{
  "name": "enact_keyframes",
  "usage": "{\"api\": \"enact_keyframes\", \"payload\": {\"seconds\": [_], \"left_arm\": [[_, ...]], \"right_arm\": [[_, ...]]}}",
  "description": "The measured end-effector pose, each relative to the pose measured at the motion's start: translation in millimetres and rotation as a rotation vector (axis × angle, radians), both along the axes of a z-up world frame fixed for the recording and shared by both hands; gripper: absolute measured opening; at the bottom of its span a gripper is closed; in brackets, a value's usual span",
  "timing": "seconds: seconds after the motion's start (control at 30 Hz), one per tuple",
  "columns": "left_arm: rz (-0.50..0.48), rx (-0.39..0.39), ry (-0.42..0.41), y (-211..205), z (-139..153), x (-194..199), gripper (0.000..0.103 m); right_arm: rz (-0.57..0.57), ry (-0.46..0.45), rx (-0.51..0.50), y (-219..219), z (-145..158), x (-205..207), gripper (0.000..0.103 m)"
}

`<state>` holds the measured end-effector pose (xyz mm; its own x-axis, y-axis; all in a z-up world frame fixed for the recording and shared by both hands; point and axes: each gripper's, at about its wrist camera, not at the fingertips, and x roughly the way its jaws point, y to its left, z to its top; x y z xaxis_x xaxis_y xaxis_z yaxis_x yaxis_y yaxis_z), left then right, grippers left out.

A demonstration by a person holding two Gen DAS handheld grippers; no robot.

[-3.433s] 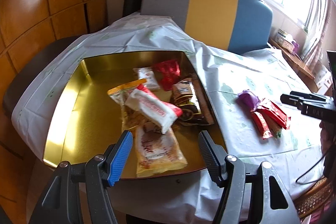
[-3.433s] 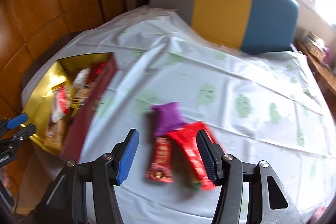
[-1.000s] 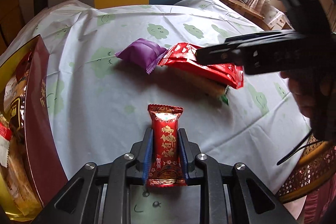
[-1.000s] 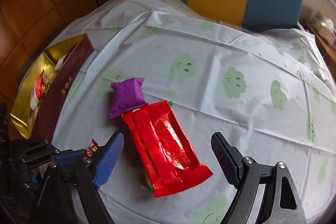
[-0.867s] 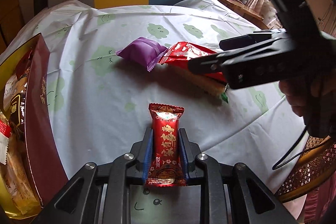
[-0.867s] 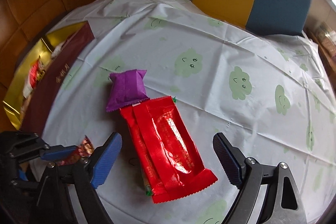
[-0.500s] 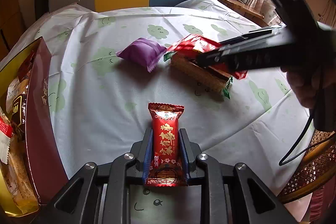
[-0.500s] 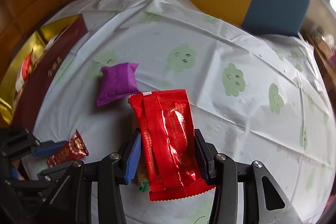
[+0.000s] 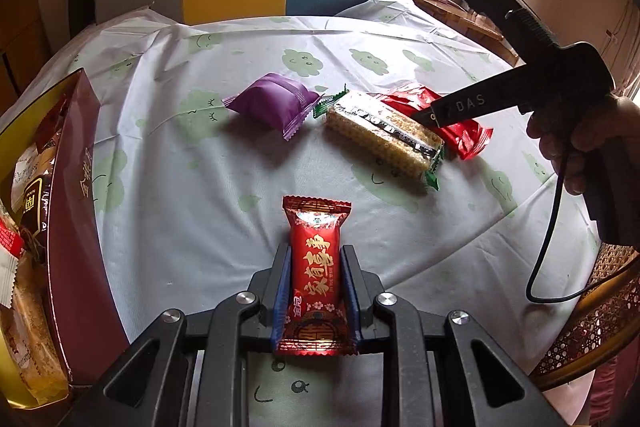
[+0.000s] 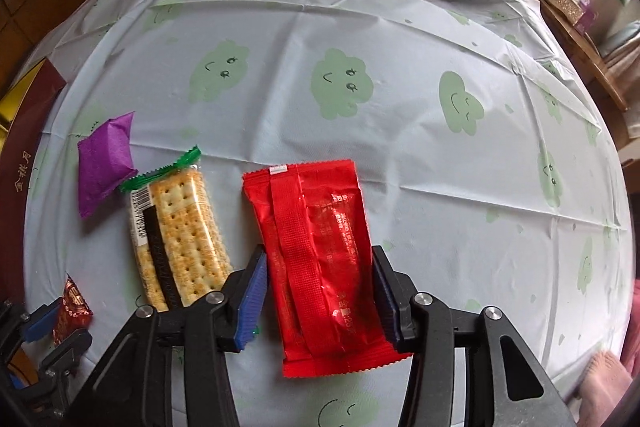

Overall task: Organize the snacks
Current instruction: 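Lift the red-gold snack with the left gripper while the right gripper holds the red bar, then carry the red-gold snack into the gold tin and open the left gripper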

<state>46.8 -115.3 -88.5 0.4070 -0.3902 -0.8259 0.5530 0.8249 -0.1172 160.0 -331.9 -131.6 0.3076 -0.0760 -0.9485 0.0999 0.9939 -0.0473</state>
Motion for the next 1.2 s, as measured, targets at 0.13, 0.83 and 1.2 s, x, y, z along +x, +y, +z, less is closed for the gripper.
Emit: {"api": "enact_keyframes", "payload": {"seconds": [0.13, 0.83, 1.2], "left_arm": [[0.003, -0.004, 0.0, 0, 0, -1, 0.024], [0.082, -0.118, -0.047, 42, 63, 2, 0.022], [0.484, -0.16, -0.069, 189, 86, 18, 0.022]], "right_arm": [[-0.03, 0.007, 0.028, -9, -3, 4, 0.058], [0.031, -0.022, 0.019, -7, -9, -5, 0.052], [0.042, -0.032, -0.021, 0, -7, -12, 0.053]]}}
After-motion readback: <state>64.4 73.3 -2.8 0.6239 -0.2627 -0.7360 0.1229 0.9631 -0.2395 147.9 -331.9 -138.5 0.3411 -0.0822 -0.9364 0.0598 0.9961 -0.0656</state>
